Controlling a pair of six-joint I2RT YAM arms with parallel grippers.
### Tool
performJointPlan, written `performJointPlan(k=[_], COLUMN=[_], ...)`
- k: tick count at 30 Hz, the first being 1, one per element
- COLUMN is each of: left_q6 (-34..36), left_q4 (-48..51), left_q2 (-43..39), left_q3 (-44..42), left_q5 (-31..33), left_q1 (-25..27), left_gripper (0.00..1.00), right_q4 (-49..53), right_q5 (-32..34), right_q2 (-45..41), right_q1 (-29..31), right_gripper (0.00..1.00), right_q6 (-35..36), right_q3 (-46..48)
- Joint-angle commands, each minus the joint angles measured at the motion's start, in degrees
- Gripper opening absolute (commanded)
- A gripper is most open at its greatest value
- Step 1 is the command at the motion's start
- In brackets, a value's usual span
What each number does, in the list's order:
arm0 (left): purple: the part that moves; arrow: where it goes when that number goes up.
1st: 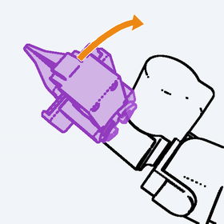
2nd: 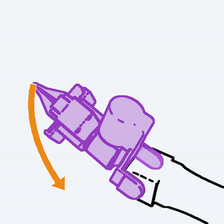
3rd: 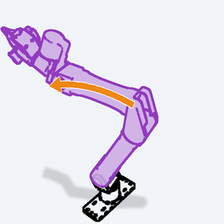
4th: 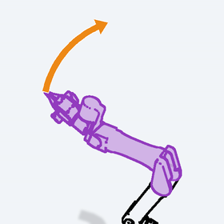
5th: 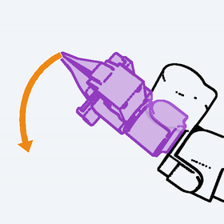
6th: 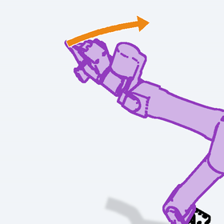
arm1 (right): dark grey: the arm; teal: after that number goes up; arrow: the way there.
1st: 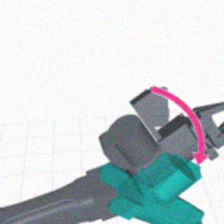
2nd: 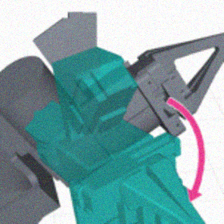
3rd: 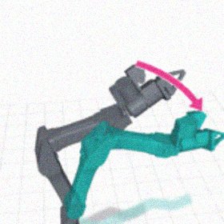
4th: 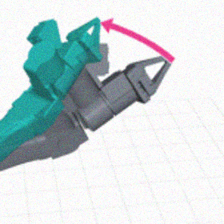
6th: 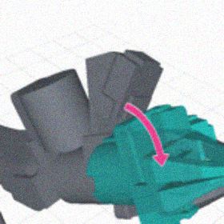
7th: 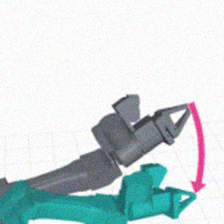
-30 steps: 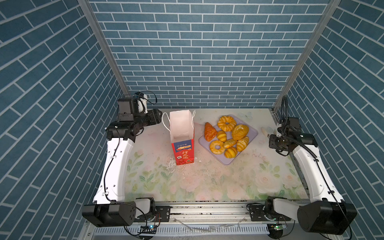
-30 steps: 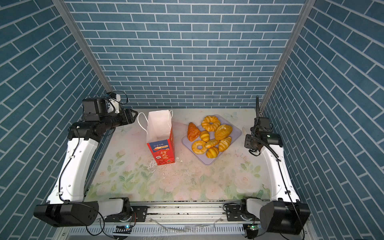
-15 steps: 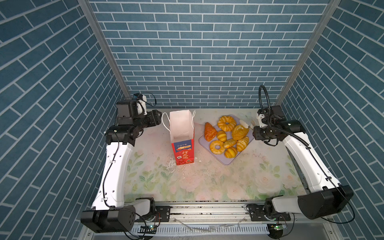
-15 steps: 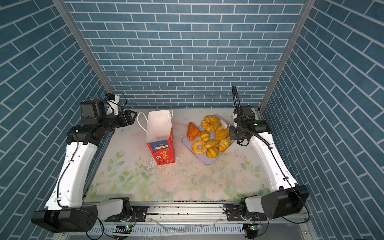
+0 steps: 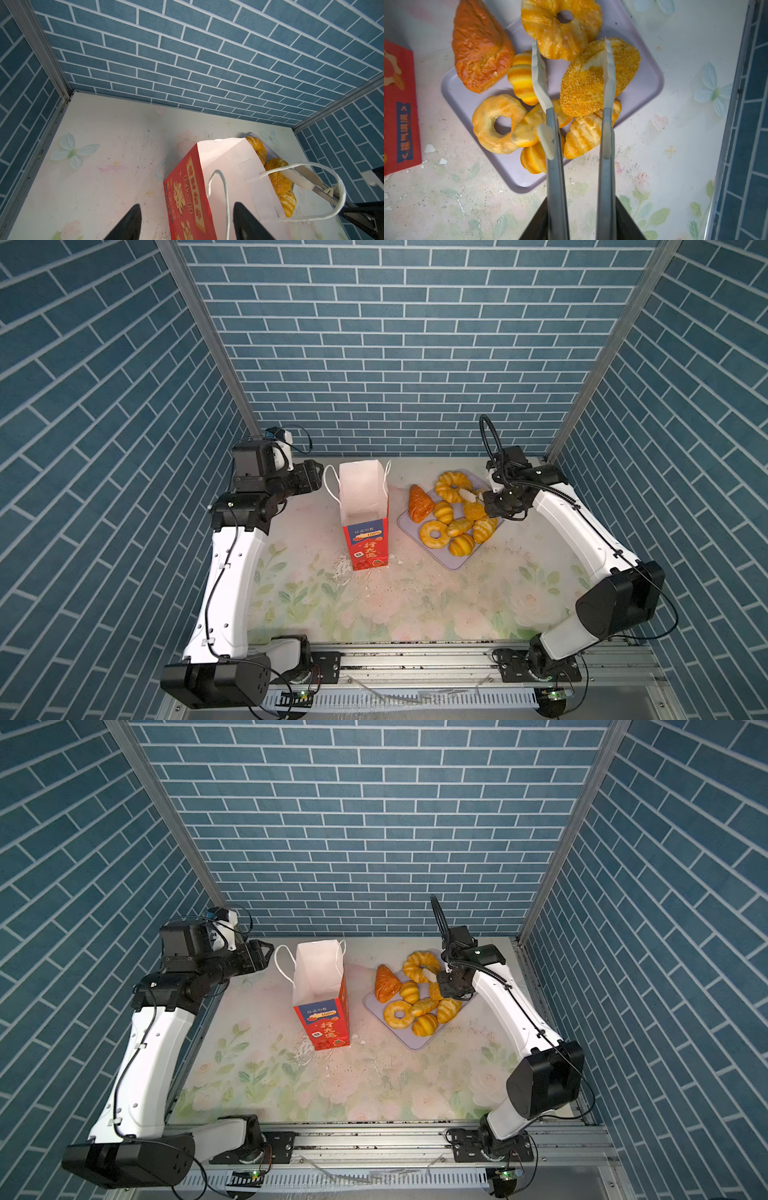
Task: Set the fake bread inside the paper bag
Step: 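Lower the tongs onto the sesame bun and pinch it with the right gripper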
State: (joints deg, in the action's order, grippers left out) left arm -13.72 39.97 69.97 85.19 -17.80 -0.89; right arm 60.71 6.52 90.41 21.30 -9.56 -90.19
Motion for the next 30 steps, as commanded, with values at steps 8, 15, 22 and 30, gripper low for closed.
performJointPlan(k=[8, 15, 22, 30], left_q6=[0.78, 1.50, 2.28, 2.03], left_q4=[-0.54, -0.11, 0.41, -0.24], left_q2=[0.98, 0.86, 0.77, 0.92], left_q3=[-0.11, -0.10, -0.11, -0.35], left_q5=[-0.64, -0.38, 0.14, -0.48], left_q1=[-0.35, -0.35, -0.35, -0.33], left_gripper=[0.71, 0.71, 0.71, 0.71], right_q4=[2.39, 0.74, -4.81, -5.29], right_q5=[1.60, 0.51, -0.58, 1.15], right_q2=[2.56, 7.76, 10.56, 9.98], right_q1=[-0.22, -1.20, -1.79, -1.79], right_gripper=[0.50, 0.57, 0.57, 0.47], right_q6=[-12.99, -19.09, -21.12, -19.66], right_q3=[-1.18, -1.98, -1.65, -0.34])
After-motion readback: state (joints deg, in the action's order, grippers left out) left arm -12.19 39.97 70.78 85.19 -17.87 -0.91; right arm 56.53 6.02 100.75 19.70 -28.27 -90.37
